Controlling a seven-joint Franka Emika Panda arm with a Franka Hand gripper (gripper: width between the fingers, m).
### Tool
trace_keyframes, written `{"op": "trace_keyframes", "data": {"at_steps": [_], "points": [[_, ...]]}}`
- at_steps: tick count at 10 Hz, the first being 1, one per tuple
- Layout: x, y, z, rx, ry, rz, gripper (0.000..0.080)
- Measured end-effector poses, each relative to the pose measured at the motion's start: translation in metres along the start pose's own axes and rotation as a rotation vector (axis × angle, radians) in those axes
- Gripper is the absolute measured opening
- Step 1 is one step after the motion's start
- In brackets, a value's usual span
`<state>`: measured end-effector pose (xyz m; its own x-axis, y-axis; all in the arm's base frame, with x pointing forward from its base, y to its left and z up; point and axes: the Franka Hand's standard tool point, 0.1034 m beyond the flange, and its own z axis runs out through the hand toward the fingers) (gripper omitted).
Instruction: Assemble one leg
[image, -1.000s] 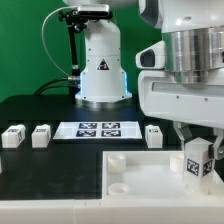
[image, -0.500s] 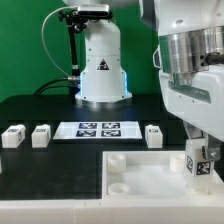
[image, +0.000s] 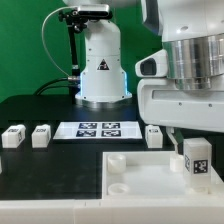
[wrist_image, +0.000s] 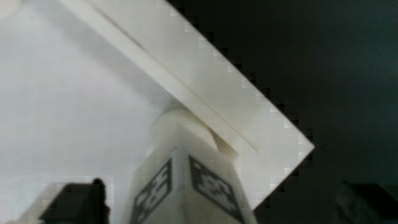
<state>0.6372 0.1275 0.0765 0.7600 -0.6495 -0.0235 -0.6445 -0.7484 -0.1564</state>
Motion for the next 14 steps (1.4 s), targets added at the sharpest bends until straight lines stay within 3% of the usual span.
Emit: {"op": "trace_keyframes", "data": {"at_steps": [2,4,6,7,8,9,11,14], "points": [[0.001,0.001,0.0,-0.002,0.001,-0.186,0.0649],[0.015,0.001,-0.008,-0.017,0.034,-0.576,0.0649],[0.014,-0.002,-0.007,-0.004,0.046,-0.55,0.0649],[0.015,-0.002,-0.007,-0.004,0.046,-0.543,0.0527],[0.014,-0.002,-0.007,-0.003,0.045,-0.499,0.0388],[0.016,-0.001,-0.007,0.001,0.045,-0.349,0.0307],[0.018,0.001,-0.007,0.005,0.045,-0.13,0.0307],[0.02,0.011,-0.006,0.012,0.061,0.554,0.0307]]}}
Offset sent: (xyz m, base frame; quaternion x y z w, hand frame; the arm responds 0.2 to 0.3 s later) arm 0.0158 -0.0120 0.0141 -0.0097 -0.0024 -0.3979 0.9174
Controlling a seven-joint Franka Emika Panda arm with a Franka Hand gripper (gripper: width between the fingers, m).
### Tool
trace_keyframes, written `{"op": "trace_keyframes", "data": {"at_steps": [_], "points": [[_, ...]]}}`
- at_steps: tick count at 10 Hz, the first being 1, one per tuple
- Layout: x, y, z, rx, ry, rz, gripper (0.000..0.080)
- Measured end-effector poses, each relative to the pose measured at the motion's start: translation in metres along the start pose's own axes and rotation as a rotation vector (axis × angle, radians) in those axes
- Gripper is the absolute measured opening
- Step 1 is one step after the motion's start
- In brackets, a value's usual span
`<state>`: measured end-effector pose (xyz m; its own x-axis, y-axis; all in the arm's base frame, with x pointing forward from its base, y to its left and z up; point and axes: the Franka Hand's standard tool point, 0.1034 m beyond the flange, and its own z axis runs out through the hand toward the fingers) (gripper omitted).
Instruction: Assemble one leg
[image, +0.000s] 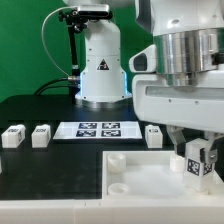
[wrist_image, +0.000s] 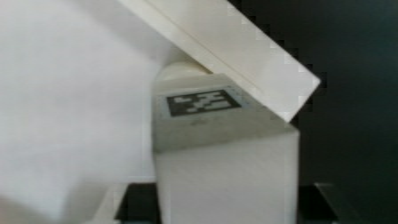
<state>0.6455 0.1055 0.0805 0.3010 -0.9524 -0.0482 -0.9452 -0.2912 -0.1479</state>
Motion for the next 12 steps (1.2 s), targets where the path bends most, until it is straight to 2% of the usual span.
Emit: {"op": "trace_keyframes", "data": {"at_steps": [2,4,5,6,7,8,12], "points": [[0.002,0.004,0.0,0.002,-0.008,0.312,0.0308],[0.002,0.005,0.0,0.001,-0.009,0.353,0.0308],[0.002,0.005,0.0,0.0,-0.009,0.304,0.0376],[-0.001,0.005,0.002,-0.001,-0.006,0.243,0.0376],[-0.01,0.005,0.005,-0.004,-0.006,0.065,0.0556],[-0.015,0.005,0.006,-0.004,-0.012,-0.107,0.063],[-0.012,0.005,0.006,-0.003,-0.011,-0.48,0.0648]]}}
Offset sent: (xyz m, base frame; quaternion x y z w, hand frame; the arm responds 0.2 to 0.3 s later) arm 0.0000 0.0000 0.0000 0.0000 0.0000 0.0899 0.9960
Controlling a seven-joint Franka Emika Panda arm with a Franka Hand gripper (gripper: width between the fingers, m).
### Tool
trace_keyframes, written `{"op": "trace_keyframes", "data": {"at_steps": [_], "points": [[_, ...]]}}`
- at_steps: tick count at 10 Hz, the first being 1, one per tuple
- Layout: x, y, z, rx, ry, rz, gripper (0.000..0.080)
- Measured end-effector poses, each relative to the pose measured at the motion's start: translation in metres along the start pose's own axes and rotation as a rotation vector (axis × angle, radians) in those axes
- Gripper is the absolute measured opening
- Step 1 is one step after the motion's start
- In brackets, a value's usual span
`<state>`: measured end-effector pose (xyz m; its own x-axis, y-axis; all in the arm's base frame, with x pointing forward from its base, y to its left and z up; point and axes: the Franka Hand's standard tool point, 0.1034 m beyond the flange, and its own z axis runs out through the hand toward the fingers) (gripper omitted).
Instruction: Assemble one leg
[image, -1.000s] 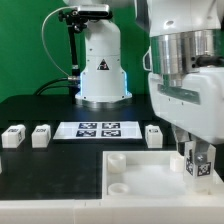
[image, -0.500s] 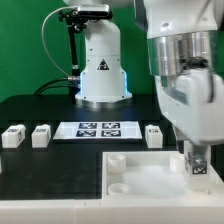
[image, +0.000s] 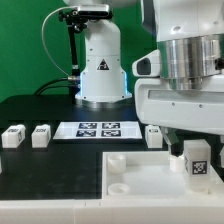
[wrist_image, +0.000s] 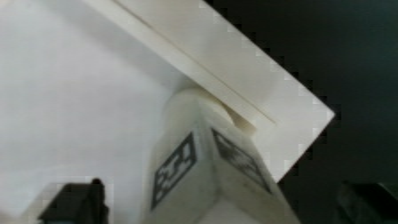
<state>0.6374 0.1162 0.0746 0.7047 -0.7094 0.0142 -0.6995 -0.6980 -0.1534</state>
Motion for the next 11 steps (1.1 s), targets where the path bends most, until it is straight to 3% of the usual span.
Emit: {"op": "trace_keyframes", "data": {"at_steps": [1,2,3,5,6,7,9,11], "points": [[-0.001,-0.0007,-0.0001,-0.001,0.001,-0.083,0.0648],[-0.004,-0.0039,-0.0014,-0.013,0.01,-0.381,0.0648],[-0.0028,-0.0031,-0.0014,-0.013,0.01,-0.497,0.0648],[-0.0031,-0.0025,-0.0004,-0.013,0.008,-0.428,0.0637],[-0.0033,-0.0026,-0.0002,-0.011,0.007,-0.388,0.0468],[-0.0034,-0.0016,0.0004,-0.012,0.005,-0.291,0.0295],[-0.0026,-0.0014,0.0003,-0.01,0.006,-0.084,0.0295],[-0.0043,-0.0028,-0.0001,-0.022,0.004,0.472,0.0295]]}}
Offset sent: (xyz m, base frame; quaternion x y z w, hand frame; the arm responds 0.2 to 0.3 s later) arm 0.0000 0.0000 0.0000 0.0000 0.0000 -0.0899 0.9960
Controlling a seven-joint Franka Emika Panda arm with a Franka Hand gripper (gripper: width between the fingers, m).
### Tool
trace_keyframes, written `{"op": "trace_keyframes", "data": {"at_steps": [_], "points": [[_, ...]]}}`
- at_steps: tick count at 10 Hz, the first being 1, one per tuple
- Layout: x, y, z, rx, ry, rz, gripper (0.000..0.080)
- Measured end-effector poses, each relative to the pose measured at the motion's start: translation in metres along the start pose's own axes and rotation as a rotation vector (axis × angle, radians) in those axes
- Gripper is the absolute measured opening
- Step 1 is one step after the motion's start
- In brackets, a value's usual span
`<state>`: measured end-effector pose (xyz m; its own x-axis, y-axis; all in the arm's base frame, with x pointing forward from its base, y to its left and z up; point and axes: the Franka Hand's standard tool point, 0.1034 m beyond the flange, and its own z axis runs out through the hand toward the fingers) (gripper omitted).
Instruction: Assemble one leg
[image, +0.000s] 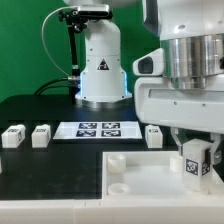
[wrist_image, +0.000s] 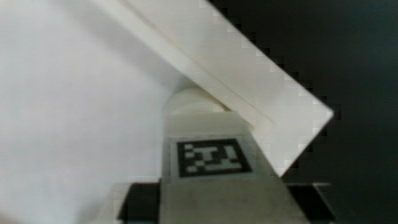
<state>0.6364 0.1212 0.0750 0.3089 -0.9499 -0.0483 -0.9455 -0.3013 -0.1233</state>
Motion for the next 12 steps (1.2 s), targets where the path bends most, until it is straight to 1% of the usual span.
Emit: {"op": "trace_keyframes", "data": {"at_steps": [1,3,4,7,8,9,10,11,12], "points": [[-0.0035,-0.0019,0.0021,-0.001,-0.005,0.207,0.0295],[-0.0058,-0.0039,0.0041,0.019,-0.015,0.491,0.0295],[-0.0065,-0.004,0.004,0.019,-0.014,0.499,0.0295],[-0.0067,-0.0033,0.0046,0.017,-0.01,0.366,0.0306],[-0.0076,-0.0009,0.0066,0.013,-0.008,0.149,0.0538],[-0.0081,0.0,0.0078,0.012,-0.008,-0.007,0.0614],[-0.0076,-0.0001,0.0076,0.012,-0.007,-0.071,0.0614],[-0.0072,0.0,0.0077,0.012,-0.006,-0.186,0.0643],[-0.0069,0.0,0.0076,0.012,-0.005,-0.284,0.0648]]}}
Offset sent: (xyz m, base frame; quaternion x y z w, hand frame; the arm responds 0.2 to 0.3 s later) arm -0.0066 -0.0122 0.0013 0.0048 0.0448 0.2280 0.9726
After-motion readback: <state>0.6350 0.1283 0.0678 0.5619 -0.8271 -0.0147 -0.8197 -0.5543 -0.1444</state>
